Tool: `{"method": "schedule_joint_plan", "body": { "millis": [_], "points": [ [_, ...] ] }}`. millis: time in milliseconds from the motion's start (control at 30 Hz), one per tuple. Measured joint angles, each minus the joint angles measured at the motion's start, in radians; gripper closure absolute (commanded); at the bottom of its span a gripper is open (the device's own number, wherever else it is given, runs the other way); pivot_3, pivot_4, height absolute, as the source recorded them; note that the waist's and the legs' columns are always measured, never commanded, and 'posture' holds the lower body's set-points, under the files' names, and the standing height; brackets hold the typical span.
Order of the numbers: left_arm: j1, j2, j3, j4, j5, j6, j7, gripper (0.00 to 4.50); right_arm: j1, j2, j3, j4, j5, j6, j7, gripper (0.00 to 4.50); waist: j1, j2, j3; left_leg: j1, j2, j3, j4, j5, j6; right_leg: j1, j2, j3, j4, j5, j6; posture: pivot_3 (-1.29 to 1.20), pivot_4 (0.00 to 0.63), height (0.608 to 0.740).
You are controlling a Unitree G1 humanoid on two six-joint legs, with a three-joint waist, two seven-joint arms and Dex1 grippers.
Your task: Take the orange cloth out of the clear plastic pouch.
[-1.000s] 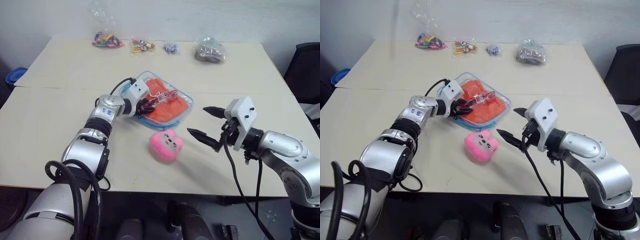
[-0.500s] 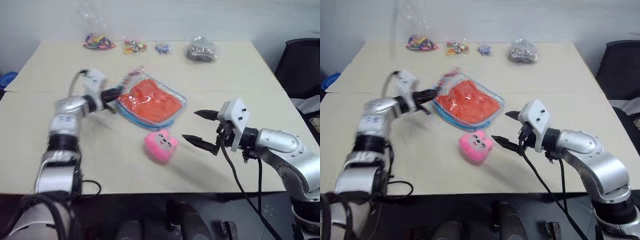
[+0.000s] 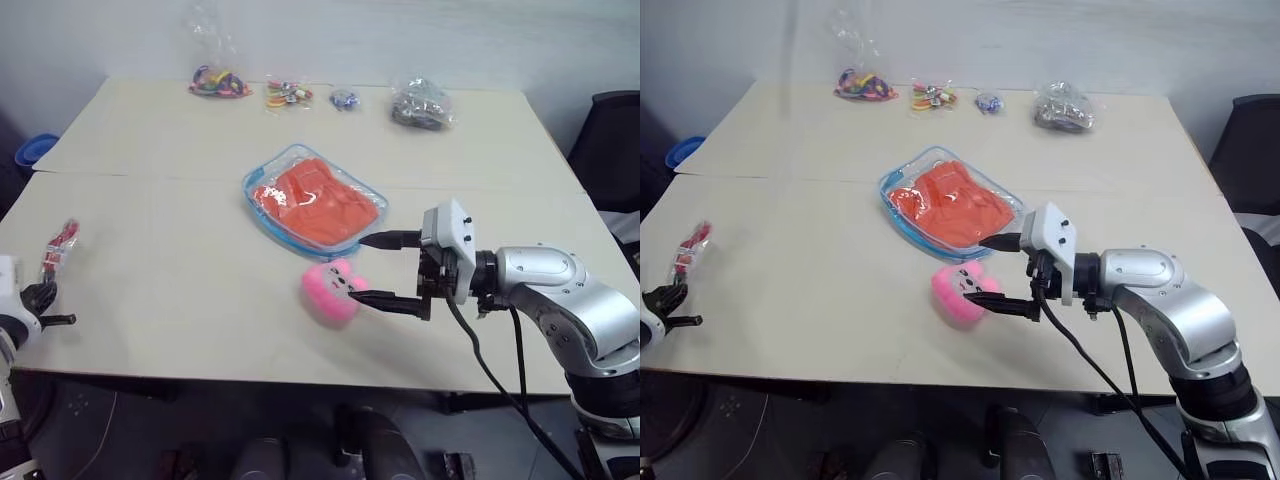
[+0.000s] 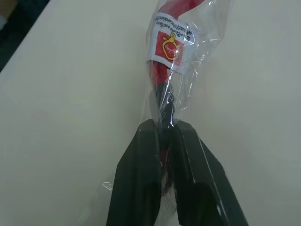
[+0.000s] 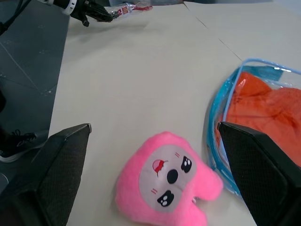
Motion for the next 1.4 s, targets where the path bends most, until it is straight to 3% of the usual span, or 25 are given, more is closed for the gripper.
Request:
{"method": "schedule_joint_plan", "body": {
  "millis": [300, 467, 567, 633, 733, 833, 900, 1033, 1133, 1200, 1400],
  "points": [
    [0.062, -0.009, 0.019, -0.025, -0.064, -0.025, -0.004, 1.06, 0.010, 0.001, 0.005, 0.013, -0.014, -0.010, 0.016, 0.00, -0.011, 0.000, 0.000, -0.001, 0.001, 0.001, 0.000, 0.000, -0.001, -0.001, 0.000, 0.000, 0.000, 0.000, 0.000, 0.00, 0.150, 0.740],
    [0.097, 0.028, 0.118, -0.124, -0.252, 0.064, -0.148, 1.06, 0.048, 0.000, 0.001, 0.009, -0.023, -0.018, 0.010, 0.00, -0.022, -0.001, 0.000, -0.001, 0.001, 0.000, 0.000, 0.000, -0.001, -0.001, 0.001, 0.000, 0.000, 0.000, 0.000, 0.00, 0.150, 0.740],
    [0.122, 0.149, 0.219, -0.216, -0.455, 0.154, -0.345, 1.06, 0.073, -0.005, -0.008, 0.006, -0.027, -0.018, -0.004, 0.00, -0.025, -0.004, 0.000, -0.001, 0.001, 0.000, 0.000, 0.000, -0.003, -0.001, 0.001, -0.001, -0.001, -0.001, -0.001, 0.00, 0.150, 0.740],
    [0.134, 0.241, 0.230, -0.254, -0.509, 0.163, -0.443, 1.06, 0.087, -0.006, -0.015, 0.002, -0.029, -0.019, -0.012, 0.00, -0.025, -0.002, 0.001, 0.000, 0.000, 0.000, 0.000, 0.000, -0.003, -0.001, 0.001, 0.000, -0.001, -0.001, -0.001, 0.00, 0.150, 0.740],
    [0.074, 0.396, 0.042, -0.226, -0.438, 0.037, -0.543, 1.06, 0.115, -0.009, -0.034, -0.016, -0.030, -0.019, -0.036, 0.00, -0.014, 0.003, 0.001, 0.000, -0.001, 0.000, 0.000, 0.000, -0.002, 0.000, 0.001, 0.000, 0.000, -0.001, -0.001, 0.00, 0.150, 0.740],
    [-0.206, 0.449, -0.329, -0.059, -0.226, -0.230, -0.570, 1.06, 0.131, -0.011, -0.046, -0.042, -0.031, -0.019, -0.058, 0.00, 0.002, 0.006, 0.002, 0.000, 0.000, 0.000, -0.001, -0.002, 0.002, 0.001, 0.003, 0.000, -0.001, -0.001, -0.001, 0.00, 0.150, 0.740],
    [-0.395, 0.427, -0.541, 0.081, -0.065, -0.420, -0.587, 1.06, 0.139, -0.014, -0.053, -0.057, -0.031, -0.020, -0.072, 0.00, 0.001, 0.005, 0.002, -0.002, 0.000, 0.001, -0.002, -0.003, 0.002, 0.000, 0.004, 0.001, -0.001, -0.001, -0.001, 0.00, 0.150, 0.740],
    [-0.800, 0.275, -0.914, 0.498, 0.305, -0.907, -0.578, 1.06, 0.163, -0.020, -0.077, -0.088, -0.031, -0.016, -0.109, 0.00, 0.001, 0.005, 0.001, -0.005, 0.001, 0.005, -0.001, 0.000, -0.002, -0.002, 0.005, -0.001, 0.000, 0.000, 0.002, 0.00, 0.150, 0.740],
    [-0.992, 0.131, -1.058, 0.771, 0.460, -1.142, -0.505, 1.06, 0.187, -0.023, -0.090, -0.131, -0.030, -0.005, -0.145, 0.00, -0.006, 0.003, 0.001, -0.016, 0.000, 0.010, 0.001, -0.001, 0.001, -0.007, 0.005, -0.002, -0.004, 0.002, 0.005, 0.00, 0.150, 0.740],
    [-1.069, 0.089, -1.124, 0.897, 0.546, -1.241, -0.423, 1.06, 0.213, -0.024, -0.101, -0.165, -0.028, 0.006, -0.168, 0.00, -0.010, 0.000, 0.000, -0.021, -0.001, 0.012, 0.002, -0.002, 0.002, -0.019, 0.004, -0.002, -0.001, 0.002, 0.006, 0.00, 0.150, 0.740],
    [-1.193, -0.001, -1.264, 1.149, 0.767, -1.334, -0.151, 1.06, 0.291, -0.032, -0.164, -0.251, -0.012, 0.051, -0.238, 0.00, -0.010, -0.001, 0.001, -0.017, -0.002, 0.022, 0.002, -0.001, 0.003, -0.017, 0.000, -0.007, 0.001, 0.003, 0.006, 0.00, 0.150, 0.740]
  ]
}}
